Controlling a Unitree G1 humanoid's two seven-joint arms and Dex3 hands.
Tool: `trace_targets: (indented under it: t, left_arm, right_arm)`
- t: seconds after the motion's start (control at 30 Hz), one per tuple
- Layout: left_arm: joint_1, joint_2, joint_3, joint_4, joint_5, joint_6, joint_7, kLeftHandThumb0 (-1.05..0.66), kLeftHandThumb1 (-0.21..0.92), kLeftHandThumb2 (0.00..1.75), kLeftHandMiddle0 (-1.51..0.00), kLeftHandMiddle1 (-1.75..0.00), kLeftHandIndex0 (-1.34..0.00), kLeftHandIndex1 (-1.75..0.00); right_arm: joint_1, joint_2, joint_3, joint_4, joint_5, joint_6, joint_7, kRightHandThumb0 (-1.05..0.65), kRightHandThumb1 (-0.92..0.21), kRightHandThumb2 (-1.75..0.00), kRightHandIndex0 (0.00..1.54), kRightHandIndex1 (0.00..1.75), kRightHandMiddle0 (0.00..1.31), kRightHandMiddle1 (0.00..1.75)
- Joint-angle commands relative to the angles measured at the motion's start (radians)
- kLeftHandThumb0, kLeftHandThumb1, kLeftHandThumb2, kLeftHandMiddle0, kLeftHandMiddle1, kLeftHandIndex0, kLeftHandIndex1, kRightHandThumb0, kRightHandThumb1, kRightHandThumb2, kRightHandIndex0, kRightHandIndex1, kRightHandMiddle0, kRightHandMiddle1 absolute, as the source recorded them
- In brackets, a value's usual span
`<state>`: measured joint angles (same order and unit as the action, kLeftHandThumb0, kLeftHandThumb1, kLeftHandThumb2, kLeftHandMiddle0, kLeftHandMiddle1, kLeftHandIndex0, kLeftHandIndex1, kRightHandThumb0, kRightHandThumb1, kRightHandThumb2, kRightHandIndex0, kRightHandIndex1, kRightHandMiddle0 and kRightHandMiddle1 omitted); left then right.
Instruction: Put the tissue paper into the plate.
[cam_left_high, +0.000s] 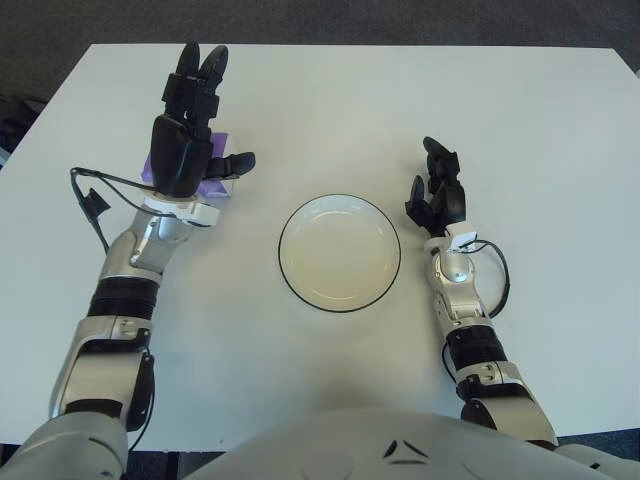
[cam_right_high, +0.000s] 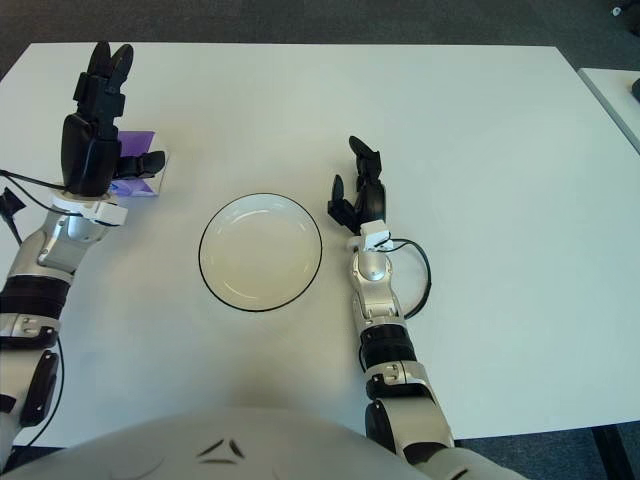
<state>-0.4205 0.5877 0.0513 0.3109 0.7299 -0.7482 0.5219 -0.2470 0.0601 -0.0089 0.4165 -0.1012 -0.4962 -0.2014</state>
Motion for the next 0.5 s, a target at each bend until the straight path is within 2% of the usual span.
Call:
trace_targets:
  t: [0.0, 0.13, 0.33, 0.47]
  left_arm:
    - [0.026, 0.064, 0.025, -0.06, 0.006, 0.037, -0.045, -0.77, 0.92, 0.82, -0.21, -0.03, 0.0, -0.59]
    - [0.07, 0.121, 0.047, -0.16, -0.014, 0.121, -0.171, -0.79, 0.92, 0.79, -0.19, -0.02, 0.0, -0.56]
    - [0.077, 0.23, 0.069, -0.228, -0.052, 0.193, -0.352, -0.82, 0.92, 0.7, -0.13, -0.01, 0.0, -0.43]
    - [0.07, 0.303, 0.071, -0.249, -0.082, 0.228, -0.49, -0.89, 0.92, 0.54, -0.09, 0.0, 0.0, -0.31]
  right_arm:
    - [0.092, 0.005, 0.002, 0.109, -0.006, 0.03, -0.003, -0.6, -0.92, -0.77, 0.26, 0.19, 0.0, 0.64]
    - [0.088, 0.005, 0.001, 0.117, -0.007, 0.031, -0.006, -0.6, -0.92, -0.78, 0.26, 0.19, 0.0, 0.64]
    - [0.076, 0.001, -0.003, 0.141, -0.004, 0.026, -0.005, -0.6, -0.92, -0.78, 0.26, 0.19, 0.0, 0.64]
    - [0.065, -0.001, -0.006, 0.165, 0.0, 0.019, -0.003, -0.59, -0.92, -0.79, 0.26, 0.19, 0.0, 0.64]
